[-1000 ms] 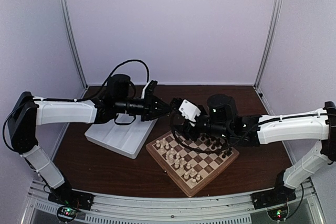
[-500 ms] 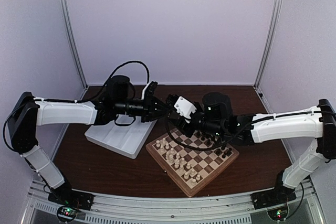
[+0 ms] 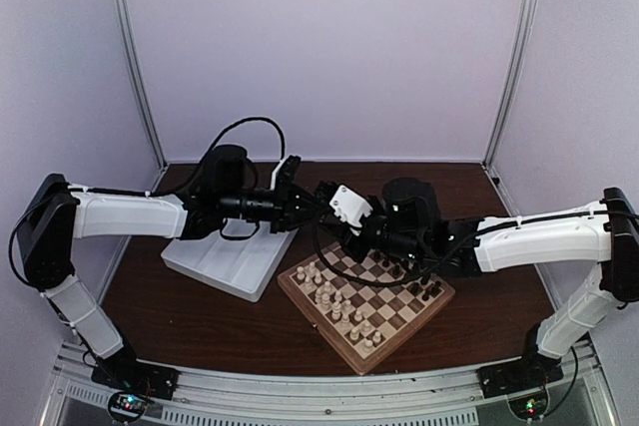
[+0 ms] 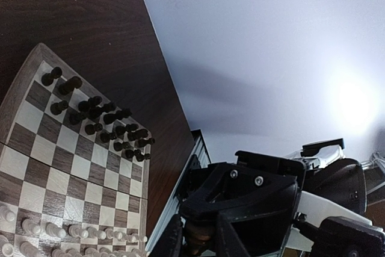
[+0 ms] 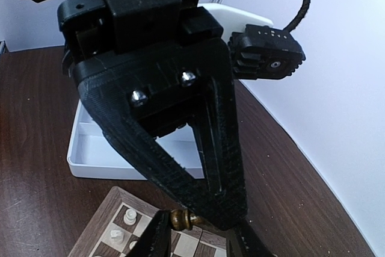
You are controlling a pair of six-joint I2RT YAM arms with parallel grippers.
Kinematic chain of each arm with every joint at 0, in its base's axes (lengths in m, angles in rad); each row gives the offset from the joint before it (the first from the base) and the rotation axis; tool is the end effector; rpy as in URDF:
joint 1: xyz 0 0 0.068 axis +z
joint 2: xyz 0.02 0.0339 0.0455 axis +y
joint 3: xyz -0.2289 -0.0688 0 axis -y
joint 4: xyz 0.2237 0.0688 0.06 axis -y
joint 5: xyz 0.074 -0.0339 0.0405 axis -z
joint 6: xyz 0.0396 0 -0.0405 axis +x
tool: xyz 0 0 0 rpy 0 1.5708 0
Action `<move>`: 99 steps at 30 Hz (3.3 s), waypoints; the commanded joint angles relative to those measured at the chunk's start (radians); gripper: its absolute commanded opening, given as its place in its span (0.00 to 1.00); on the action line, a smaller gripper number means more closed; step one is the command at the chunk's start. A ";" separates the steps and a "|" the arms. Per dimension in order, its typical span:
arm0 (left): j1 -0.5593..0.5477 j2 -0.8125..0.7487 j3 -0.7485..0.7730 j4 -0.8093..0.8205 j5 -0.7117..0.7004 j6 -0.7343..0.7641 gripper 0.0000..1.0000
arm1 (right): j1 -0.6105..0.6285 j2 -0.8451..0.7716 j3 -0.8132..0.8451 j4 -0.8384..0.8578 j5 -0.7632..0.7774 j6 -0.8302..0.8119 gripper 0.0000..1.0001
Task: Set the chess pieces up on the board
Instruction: Adjust the chess piece.
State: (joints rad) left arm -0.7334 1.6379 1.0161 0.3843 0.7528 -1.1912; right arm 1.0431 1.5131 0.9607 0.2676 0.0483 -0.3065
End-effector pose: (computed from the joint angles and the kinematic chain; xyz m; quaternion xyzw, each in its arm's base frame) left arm 0.2435 -0.2558 0.2361 0.0555 0.7634 -0.6370 0.0917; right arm 0.1717 0.2908 0.2438 -0.4885 0.6338 0.1978 0.5662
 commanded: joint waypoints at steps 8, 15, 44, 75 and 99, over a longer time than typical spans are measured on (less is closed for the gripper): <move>-0.013 0.024 -0.036 0.117 0.019 -0.031 0.25 | 0.005 0.003 0.005 0.051 0.039 0.024 0.18; -0.010 0.011 -0.057 0.163 0.002 -0.025 0.42 | 0.004 -0.008 -0.015 0.042 0.033 0.029 0.15; 0.140 -0.459 -0.085 -0.294 -0.171 0.792 0.84 | -0.002 -0.098 -0.056 -0.100 0.006 0.151 0.12; 0.118 -0.387 -0.304 0.213 0.094 1.472 0.86 | -0.128 -0.124 0.133 -0.307 -0.452 0.639 0.11; 0.094 -0.076 -0.121 0.369 0.196 1.475 0.68 | -0.244 0.065 0.160 0.115 -0.833 1.265 0.09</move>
State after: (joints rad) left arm -0.6315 1.5375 0.8551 0.6880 0.9169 0.3035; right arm 0.8051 1.5631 1.0950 0.2844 -0.7406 0.8829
